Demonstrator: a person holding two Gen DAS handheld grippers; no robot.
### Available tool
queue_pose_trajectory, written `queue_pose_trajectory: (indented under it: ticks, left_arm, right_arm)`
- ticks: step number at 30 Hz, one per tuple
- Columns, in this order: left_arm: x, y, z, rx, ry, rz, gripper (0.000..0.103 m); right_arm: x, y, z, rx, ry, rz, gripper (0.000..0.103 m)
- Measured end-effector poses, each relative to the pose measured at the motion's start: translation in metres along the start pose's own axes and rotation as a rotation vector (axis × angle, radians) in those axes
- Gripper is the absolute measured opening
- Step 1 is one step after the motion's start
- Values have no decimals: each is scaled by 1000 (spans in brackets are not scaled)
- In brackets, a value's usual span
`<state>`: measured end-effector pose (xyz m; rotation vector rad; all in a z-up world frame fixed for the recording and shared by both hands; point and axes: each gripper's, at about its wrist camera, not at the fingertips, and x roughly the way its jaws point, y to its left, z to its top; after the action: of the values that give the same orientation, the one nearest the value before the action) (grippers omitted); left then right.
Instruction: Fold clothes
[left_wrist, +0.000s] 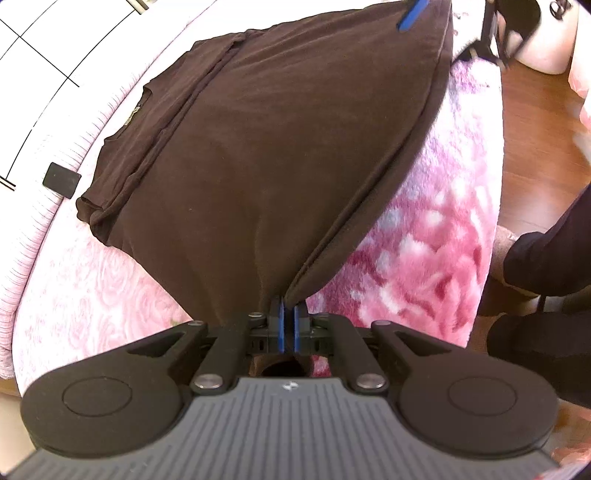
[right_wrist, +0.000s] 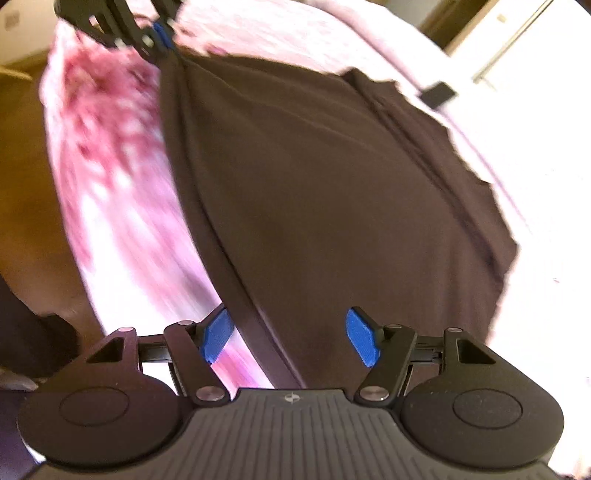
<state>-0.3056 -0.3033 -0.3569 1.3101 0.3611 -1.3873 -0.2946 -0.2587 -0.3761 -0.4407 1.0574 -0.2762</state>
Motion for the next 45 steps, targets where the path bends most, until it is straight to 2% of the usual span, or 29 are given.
queue_pose_trajectory:
  ticks: [3, 7, 9, 10, 12, 15, 19, 23, 29, 37, 39, 42, 45]
  left_arm:
    - [0, 1, 1, 4, 3, -2, 3]
    - [0, 2, 3, 9, 8, -5, 3]
    - [0, 3, 4, 12, 10, -6, 3]
    - [0, 3, 4, 13, 11, -7, 3]
    - [0, 3, 5, 16, 13, -8, 3]
    - [-2, 8, 7, 21, 18, -15, 3]
    - [-19, 9, 10, 68, 3, -43, 2]
    - [-48, 2, 6, 135, -13, -79, 1]
    - [-85, -6, 15, 98, -5, -111, 1]
    - [-147, -45, 30, 48, 75, -280, 1]
    - [-157, -49, 37, 32, 90, -302, 1]
    - [-154, -29, 64, -35, 102, -276, 1]
    - [-137, 21, 106, -108, 82, -185, 2]
  right_arm:
    - [1, -6, -24, -35, 47, -96, 54]
    - [4, -12, -44, -113, 89, -165, 49]
    - [8, -16, -49, -138, 111, -179, 35]
    - [10, -19, -51, -146, 123, -180, 31]
    - [15, -27, -53, -144, 141, -172, 7]
    - [18, -39, -50, -139, 145, -134, 0]
    - [7, -58, -44, -115, 168, -50, 0]
    - [-24, -69, -39, -123, 169, 27, 1]
    - [-74, -60, -44, -127, 199, 112, 2]
    - [-141, -41, -57, -95, 269, 252, 3]
    - [-153, -42, -59, -82, 282, 287, 3]
    - [-160, -57, -55, -77, 263, 290, 2]
    - [-153, -98, -37, -108, 188, 229, 2]
